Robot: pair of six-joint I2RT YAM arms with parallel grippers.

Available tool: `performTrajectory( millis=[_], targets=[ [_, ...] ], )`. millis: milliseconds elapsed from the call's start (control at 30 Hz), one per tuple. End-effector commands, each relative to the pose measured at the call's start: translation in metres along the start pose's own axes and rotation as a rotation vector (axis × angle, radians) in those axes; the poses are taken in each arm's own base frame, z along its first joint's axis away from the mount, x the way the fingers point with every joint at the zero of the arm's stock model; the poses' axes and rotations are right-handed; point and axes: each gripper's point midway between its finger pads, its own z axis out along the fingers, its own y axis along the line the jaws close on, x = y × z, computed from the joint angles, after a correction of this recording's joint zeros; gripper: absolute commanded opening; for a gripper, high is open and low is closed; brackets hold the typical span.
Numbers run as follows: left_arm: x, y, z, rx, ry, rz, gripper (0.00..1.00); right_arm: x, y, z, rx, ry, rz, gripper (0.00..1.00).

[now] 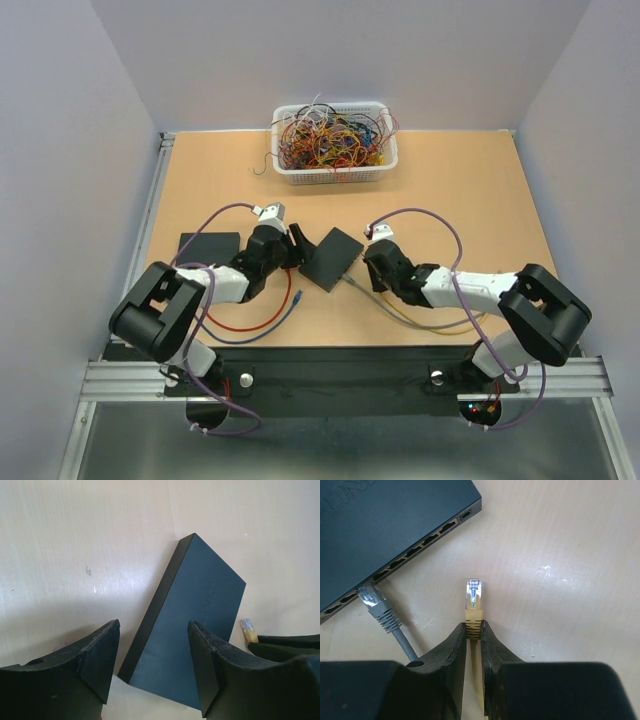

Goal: Insert the plug into the switch port

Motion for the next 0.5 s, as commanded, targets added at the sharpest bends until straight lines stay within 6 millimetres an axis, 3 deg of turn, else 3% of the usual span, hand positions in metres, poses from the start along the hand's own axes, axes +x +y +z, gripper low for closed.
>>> performTrajectory(
  millis=[0, 167, 467],
  targets=[
    [-0.024, -0.029, 0.015, 0.125, -0.060, 0.052, 0.67, -0.033, 0.017, -0.002, -0.073, -0.075, 0.006, 0.01],
    [-0.021, -0.045, 0.029, 0.216, -0.035, 0.082, 0.65, -0.042, 0.030, -0.004, -0.138, -0.093, -0.011, 0.00],
    [0.000, -0.044, 0.043, 0.260, 0.035, 0.105, 0.62, -0.048, 0.049, 0.003, -0.217, -0.094, -0.049, 0.01]
  ],
)
